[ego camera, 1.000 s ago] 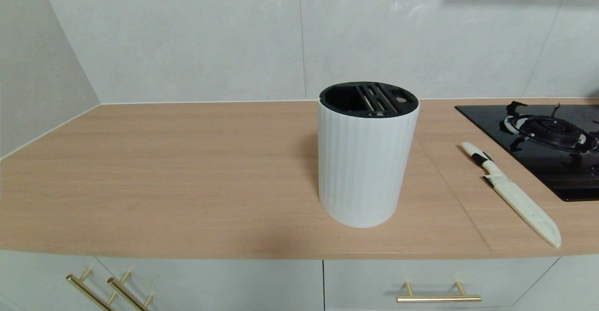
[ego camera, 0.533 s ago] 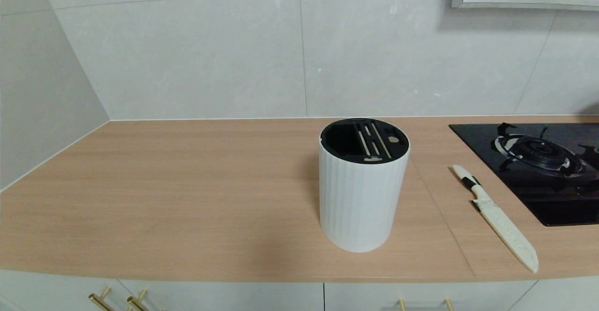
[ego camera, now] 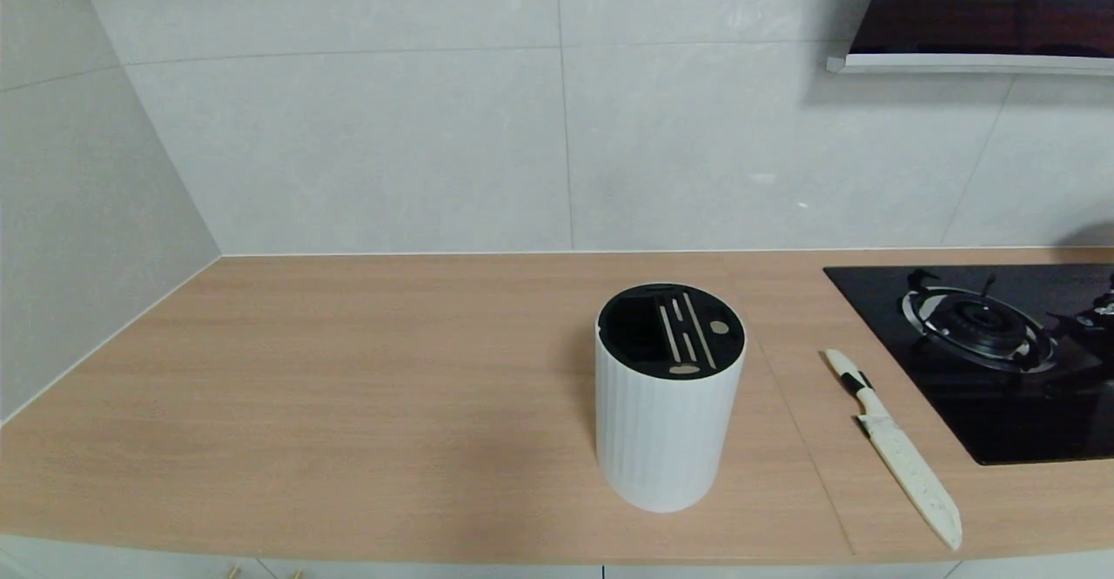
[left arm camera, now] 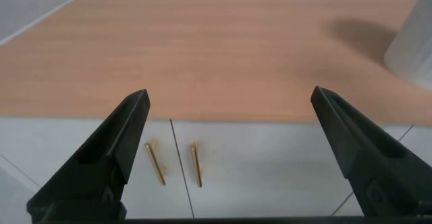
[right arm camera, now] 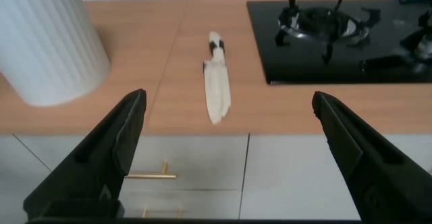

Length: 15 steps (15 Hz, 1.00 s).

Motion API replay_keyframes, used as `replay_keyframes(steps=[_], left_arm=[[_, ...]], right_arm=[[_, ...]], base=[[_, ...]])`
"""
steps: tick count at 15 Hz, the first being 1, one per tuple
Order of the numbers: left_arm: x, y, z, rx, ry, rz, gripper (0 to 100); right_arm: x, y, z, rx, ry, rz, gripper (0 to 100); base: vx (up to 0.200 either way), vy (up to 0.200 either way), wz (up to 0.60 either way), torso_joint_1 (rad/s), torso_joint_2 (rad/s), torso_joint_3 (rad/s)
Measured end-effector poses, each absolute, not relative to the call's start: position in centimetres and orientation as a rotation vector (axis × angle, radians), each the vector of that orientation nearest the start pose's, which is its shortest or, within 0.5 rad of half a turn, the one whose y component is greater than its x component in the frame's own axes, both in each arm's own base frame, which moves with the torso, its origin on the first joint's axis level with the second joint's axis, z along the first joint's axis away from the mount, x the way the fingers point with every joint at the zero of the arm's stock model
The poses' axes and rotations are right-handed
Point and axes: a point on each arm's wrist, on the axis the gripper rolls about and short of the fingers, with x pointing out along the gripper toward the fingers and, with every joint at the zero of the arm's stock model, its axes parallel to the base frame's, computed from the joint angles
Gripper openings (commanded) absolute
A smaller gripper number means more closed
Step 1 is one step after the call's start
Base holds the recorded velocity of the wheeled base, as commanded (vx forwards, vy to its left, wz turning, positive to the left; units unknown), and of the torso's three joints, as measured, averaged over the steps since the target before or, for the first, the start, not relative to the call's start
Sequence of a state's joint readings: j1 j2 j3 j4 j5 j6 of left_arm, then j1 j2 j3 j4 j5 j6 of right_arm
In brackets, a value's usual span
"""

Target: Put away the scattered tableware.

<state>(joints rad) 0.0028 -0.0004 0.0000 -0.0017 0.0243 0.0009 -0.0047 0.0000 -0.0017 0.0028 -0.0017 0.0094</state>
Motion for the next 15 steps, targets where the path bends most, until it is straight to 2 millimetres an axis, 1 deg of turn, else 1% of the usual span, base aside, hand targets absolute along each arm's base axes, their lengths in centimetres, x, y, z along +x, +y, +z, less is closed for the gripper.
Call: replay_keyframes(steps=[2, 6, 15], left_arm=[[-2.28, 0.05, 7.57, 0.001, -0.003, 0.027, 100], [-2.28, 0.05, 7.57, 0.001, -0.002, 0.027, 100], [-2.28, 0.05, 7.57, 0.001, -0.002, 0.027, 100]], right_arm=[[-2.29, 0.01, 7.56, 0.009, 0.001, -0.006, 100], [-2.29, 0.01, 7.57, 0.009, 0.001, -0.006, 100], [-2.29, 0.01, 7.56, 0.009, 0.001, -0.007, 100]], base=[[0.000, 0.000, 0.00, 0.259, -0.55, -0.293], [0.000, 0.000, 0.00, 0.198, -0.40, -0.215], [0.000, 0.000, 0.00, 0.008, -0.02, -0.008]])
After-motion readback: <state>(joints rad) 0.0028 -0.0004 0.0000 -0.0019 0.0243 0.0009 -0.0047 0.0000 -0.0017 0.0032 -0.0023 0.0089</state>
